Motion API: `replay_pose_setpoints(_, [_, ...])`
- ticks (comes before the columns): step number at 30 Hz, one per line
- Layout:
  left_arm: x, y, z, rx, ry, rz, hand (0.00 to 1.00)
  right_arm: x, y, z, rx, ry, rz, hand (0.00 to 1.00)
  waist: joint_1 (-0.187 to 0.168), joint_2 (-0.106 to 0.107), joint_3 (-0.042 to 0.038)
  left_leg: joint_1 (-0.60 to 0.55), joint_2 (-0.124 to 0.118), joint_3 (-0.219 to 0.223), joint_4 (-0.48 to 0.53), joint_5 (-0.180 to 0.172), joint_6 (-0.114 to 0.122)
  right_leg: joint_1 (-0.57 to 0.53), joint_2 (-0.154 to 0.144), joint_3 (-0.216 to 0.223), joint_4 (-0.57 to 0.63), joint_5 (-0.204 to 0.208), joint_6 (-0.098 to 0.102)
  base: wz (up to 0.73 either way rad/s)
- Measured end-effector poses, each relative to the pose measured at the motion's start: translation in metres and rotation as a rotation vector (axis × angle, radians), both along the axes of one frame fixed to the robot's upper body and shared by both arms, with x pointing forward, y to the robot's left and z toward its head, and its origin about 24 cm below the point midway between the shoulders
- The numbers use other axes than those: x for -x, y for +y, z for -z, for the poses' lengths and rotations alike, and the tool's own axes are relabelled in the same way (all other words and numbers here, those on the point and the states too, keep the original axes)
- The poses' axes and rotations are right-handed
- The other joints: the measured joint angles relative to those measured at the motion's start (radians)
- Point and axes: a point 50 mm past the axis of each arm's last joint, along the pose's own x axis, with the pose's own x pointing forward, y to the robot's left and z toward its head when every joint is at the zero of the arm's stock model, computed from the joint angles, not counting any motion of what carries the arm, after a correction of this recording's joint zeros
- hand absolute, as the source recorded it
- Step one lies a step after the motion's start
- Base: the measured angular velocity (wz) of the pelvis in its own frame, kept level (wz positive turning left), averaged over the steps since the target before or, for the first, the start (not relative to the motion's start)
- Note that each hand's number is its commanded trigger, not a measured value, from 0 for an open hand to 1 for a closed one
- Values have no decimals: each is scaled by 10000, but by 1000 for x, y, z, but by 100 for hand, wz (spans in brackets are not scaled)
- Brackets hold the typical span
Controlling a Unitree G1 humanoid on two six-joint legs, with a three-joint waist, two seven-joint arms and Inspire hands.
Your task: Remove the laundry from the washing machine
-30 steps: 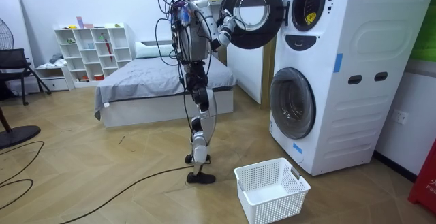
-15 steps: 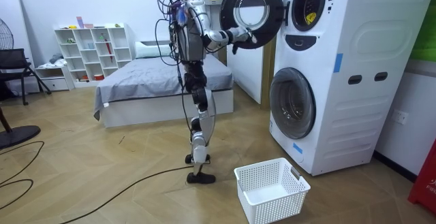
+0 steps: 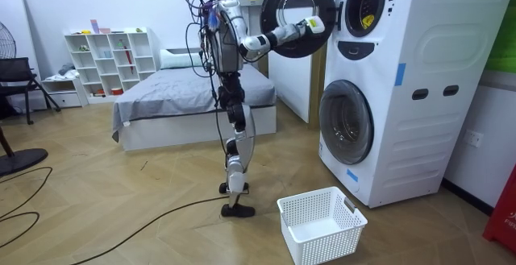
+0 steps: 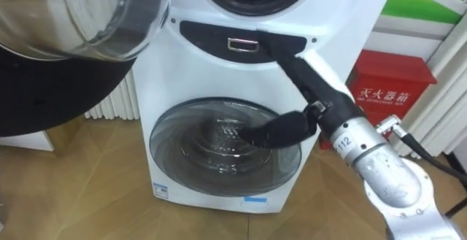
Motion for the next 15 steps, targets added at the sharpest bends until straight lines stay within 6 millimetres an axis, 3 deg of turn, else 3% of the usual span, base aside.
replay_pose_setpoints(7, [2,-1,-1,-32,92,-35,0,-2,6,-1,-1800,265,-124,0,146,46,9,-26,4,31,32,-2,-2,-23,1,16,7,-2,4,-1])
replay_pose_setpoints(12, [-6,-5,-2,40,-252,38,0,-11,17,-24,-2599,-451,-445,0,158,196,-61,-141,-13,-65,87,-3,1,-82,-7,-112,16,-3,4,6])
replay_pose_setpoints(15, [-2,-8,-1,115,-160,-2,0,-14,23,-31,-3165,-598,-750,0,299,280,-60,-46,-9,-79,80,-2,1,-16,9,-116,3,-3,4,0])
